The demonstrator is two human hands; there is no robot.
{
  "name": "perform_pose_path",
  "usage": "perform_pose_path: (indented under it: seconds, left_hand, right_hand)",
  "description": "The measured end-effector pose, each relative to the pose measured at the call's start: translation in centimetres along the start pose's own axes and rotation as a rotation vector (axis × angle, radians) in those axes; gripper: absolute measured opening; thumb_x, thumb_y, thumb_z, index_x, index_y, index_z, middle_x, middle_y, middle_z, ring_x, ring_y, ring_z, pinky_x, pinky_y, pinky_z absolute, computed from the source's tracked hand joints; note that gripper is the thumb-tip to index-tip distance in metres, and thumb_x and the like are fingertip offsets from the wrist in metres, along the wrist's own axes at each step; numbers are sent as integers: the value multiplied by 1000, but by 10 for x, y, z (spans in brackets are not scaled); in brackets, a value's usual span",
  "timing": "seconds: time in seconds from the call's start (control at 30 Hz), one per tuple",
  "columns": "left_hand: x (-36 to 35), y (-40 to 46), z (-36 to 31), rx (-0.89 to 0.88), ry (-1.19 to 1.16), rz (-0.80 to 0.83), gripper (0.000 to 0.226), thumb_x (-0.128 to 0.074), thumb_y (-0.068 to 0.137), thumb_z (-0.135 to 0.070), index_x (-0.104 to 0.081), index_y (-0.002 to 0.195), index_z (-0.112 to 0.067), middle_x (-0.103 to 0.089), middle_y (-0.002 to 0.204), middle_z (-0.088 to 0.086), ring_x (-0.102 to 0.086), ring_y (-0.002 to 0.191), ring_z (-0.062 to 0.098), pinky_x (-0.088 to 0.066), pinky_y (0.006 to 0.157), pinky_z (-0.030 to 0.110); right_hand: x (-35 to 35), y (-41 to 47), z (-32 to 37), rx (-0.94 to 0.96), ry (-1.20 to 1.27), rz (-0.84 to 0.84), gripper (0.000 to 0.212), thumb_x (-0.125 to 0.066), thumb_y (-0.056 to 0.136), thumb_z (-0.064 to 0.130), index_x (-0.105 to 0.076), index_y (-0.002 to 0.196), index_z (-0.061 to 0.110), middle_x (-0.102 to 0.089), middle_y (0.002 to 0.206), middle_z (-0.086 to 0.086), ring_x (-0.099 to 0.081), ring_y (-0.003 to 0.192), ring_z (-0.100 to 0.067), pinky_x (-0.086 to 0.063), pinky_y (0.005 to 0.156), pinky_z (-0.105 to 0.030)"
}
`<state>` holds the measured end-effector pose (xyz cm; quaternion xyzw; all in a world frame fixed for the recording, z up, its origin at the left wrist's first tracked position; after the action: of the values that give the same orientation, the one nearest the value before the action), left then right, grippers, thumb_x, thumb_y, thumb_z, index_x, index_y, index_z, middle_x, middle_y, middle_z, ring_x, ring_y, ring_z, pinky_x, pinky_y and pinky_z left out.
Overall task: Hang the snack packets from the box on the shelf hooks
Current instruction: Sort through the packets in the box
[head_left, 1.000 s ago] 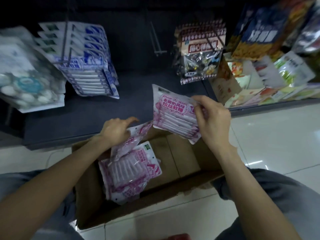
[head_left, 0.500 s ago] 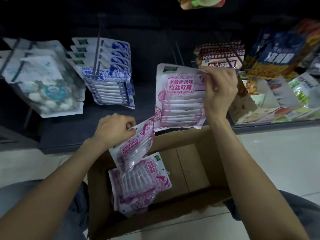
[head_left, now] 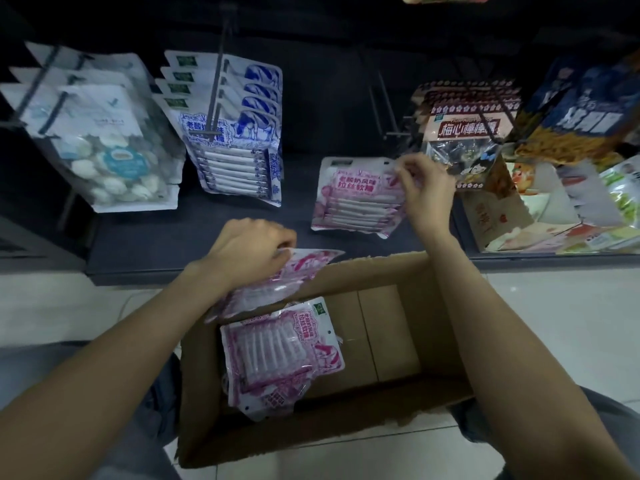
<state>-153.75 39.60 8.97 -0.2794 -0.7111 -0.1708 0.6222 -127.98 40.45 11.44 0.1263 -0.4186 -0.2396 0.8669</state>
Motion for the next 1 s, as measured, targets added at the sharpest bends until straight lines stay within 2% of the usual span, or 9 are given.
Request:
perform_pose_path:
  seconds: [0.07, 0.2, 0.33, 0.43, 0.57, 0.73, 0.83, 0.9, 1.0]
  left_hand:
    - [6, 9, -9, -51, -30, -68, 18, -41, 98, -39, -56, 103, -30, -60, 104, -12, -59, 91, 15, -33, 65, 27]
    - [14, 25, -18, -105, -105, -179, 21, -40, 99, -38, -57, 106, -27, -61, 104, -9, -59, 91, 16, -34, 63, 26]
    - [8, 25, -23, -104, -185, -239, 20, -44, 99, -35, -60, 102, -25, -63, 85, -9, -58, 72, 16, -32, 56, 26]
    - [2, 24, -23, -75, -311, -272, 14, -50, 97, -32, -62, 95, -25, -49, 63, -16, -46, 55, 7, -29, 52, 23]
    - [1, 26, -26, -87, -414, -298, 14, -53, 96, -31, -66, 97, -26, -56, 76, -21, -49, 62, 1, -28, 50, 15]
    - [2, 34, -32, -81, -354, -206, 17, -49, 96, -36, -64, 99, -29, -69, 95, -13, -61, 80, 8, -40, 60, 24]
    - [3, 37, -30, -53, -383, -186, 18, -48, 96, -39, -64, 98, -30, -68, 89, -11, -62, 78, 9, -46, 63, 28]
    - [2, 40, -27, -14, -448, -179, 16, -50, 95, -39, -64, 95, -30, -64, 77, -13, -57, 67, 2, -39, 57, 26]
    - [1, 45, -26, 16, -549, -170, 15, -55, 93, -37, -67, 96, -28, -61, 74, -18, -55, 65, -2, -40, 58, 26]
  right_hand:
    - [-1, 14, -2, -53, 5, 49, 15, -58, 93, 16, -70, 99, 10, -68, 84, -3, -57, 75, -15, -44, 67, -25]
    - [-2, 38, -1, -93, -1, 101, 15, -56, 94, 17, -68, 95, 8, -50, 62, 14, -44, 56, -4, -32, 55, -21]
    - [-2, 51, 4, -55, -88, 125, 20, -57, 92, 17, -69, 106, 10, -62, 79, 4, -55, 74, -11, -39, 66, -22]
    - [-1, 51, 5, 4, -172, 110, 21, -55, 90, 17, -70, 104, 14, -71, 90, -6, -63, 86, -25, -48, 78, -32]
    - [-2, 54, 4, -13, -163, 142, 21, -56, 89, 19, -70, 104, 15, -71, 94, -8, -63, 90, -24, -45, 78, -28]
    - [-14, 61, -2, -83, -103, 119, 18, -61, 88, 19, -70, 103, 16, -70, 100, -4, -63, 92, -18, -45, 77, -25]
    - [-23, 73, -5, -91, -112, 85, 19, -62, 87, 9, -70, 103, 12, -68, 106, -5, -62, 94, -18, -40, 73, -19]
    - [-29, 85, -9, -105, -103, 127, 22, -59, 86, 3, -69, 104, 10, -68, 106, -6, -60, 91, -14, -41, 73, -16]
    - [-22, 86, -12, -82, -38, 144, 31, -56, 84, -3, -64, 111, 9, -63, 115, -8, -57, 103, -15, -46, 92, -23]
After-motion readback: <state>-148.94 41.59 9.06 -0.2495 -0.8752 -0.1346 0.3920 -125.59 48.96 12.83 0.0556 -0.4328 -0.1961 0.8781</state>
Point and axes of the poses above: each hand's wrist, its own y-axis towards the middle knuckle, its own x-axis out of the back of the hand, z = x × y, the point moved 4 cm from there along y, towards the middle knuckle
